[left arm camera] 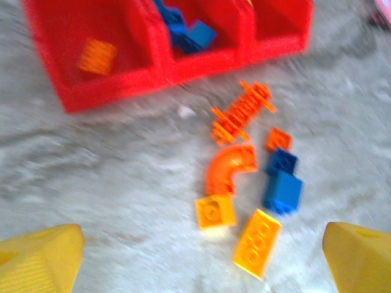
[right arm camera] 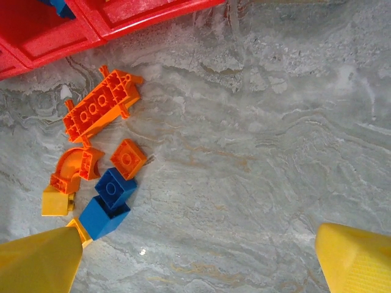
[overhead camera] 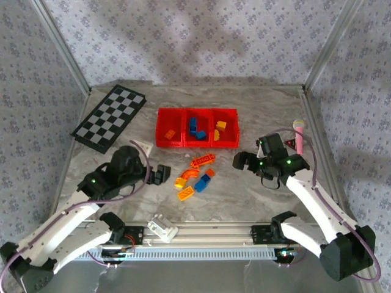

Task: Sort the legos into containers by color
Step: Pick up the lego from the middle-left of the table.

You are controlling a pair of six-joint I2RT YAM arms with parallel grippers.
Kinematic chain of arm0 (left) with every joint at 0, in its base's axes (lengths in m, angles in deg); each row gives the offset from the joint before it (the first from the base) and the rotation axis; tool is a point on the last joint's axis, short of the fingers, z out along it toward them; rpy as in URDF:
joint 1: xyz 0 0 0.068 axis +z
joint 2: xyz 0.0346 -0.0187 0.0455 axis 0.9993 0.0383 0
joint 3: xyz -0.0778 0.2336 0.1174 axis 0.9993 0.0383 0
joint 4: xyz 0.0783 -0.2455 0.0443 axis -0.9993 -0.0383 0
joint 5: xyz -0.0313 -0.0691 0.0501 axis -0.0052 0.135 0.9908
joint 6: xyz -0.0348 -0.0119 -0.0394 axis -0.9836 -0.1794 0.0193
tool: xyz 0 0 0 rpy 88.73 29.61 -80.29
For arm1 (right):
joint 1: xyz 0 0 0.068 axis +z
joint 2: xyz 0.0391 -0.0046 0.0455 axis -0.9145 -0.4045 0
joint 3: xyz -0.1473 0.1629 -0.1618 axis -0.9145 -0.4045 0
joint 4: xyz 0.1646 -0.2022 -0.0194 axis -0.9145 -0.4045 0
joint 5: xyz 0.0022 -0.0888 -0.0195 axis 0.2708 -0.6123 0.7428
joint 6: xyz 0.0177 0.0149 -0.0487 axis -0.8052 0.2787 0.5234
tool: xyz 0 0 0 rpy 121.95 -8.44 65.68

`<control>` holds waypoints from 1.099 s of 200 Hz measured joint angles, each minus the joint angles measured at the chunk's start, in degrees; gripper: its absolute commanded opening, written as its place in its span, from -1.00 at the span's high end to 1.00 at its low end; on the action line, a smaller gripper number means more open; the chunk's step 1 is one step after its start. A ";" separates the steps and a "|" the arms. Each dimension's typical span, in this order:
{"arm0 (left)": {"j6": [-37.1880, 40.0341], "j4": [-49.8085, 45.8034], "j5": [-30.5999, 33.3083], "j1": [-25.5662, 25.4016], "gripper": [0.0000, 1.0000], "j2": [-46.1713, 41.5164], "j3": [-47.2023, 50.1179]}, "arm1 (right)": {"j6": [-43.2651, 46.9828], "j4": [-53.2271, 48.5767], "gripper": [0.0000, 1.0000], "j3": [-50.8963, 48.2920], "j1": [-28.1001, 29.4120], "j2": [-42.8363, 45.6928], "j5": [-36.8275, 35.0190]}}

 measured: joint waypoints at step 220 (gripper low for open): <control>1.31 -12.02 -0.31 -19.43 -0.70 46.38 -17.03 | 3.52 -6.21 -0.99 -2.71 -12.09 3.32 3.87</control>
